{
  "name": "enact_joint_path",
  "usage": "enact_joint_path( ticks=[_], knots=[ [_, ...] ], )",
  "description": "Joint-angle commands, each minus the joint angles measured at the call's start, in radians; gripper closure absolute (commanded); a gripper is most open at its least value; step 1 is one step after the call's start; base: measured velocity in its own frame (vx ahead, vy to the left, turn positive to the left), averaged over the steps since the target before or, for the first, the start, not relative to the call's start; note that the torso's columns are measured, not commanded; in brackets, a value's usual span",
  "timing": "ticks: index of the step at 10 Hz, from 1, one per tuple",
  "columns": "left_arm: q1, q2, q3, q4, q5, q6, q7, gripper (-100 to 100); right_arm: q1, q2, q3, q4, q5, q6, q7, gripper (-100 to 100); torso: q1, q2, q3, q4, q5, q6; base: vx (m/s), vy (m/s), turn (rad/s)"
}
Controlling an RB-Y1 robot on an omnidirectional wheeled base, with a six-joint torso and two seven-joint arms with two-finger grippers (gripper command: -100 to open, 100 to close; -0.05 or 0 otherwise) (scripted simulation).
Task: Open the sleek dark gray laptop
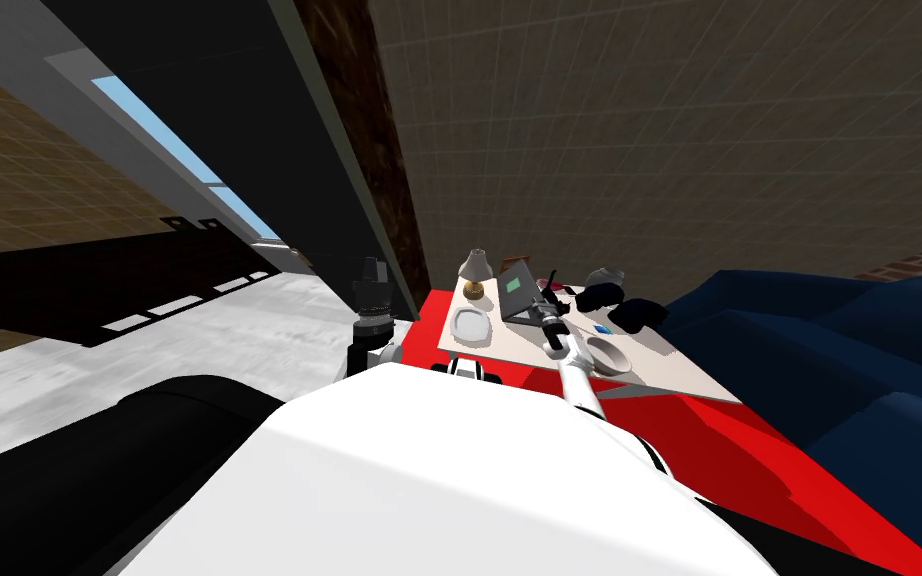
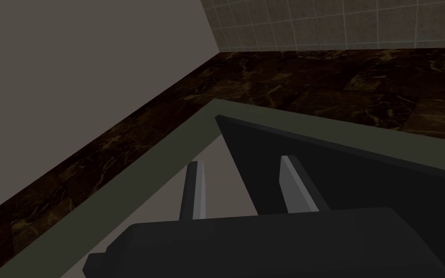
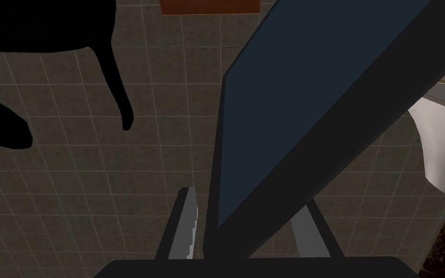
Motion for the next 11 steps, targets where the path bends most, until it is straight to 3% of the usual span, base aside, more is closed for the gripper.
enact_joint_path(
  ticks=[1,2,4,5,11],
  knots=[
    [0.0,0.0,0.0,0.0,0.0,0.0,0.0,0,0.02,-0.048,-0.083,0.079,-0.071,-0.086,-0.03,100,-0.002,0.0,0.001,0.002,0.0,0.001,0.01,0.032,0.121],
    [0.0,0.0,0.0,0.0,0.0,0.0,0.0,0,0.02,-0.048,-0.093,0.079,-0.071,-0.112,-0.03,100,-0.003,0.001,0.001,0.003,0.001,0.003,0.0,0.017,0.002],
    [0.0,0.0,0.0,0.0,0.0,0.0,0.0,0,0.008,-0.046,-0.098,0.097,-0.073,-0.119,-0.017,100,0.002,0.008,0.005,0.009,0.005,0.001,-0.002,0.008,-0.024],
    [0.0,0.0,0.0,0.0,0.0,0.0,0.0,0,0.033,-0.009,-0.1,0.113,-0.11,-0.156,-0.026,100,0.005,0.009,0.006,0.011,0.006,-0.001,0.005,-0.025,0.071],
    [0.0,0.0,0.0,0.0,0.0,0.0,0.0,0,0.054,0.028,-0.104,0.131,-0.147,-0.196,-0.029,100,0.006,0.0,0.0,0.001,-0.001,-0.008,0.003,-0.013,0.033]
  ],
)
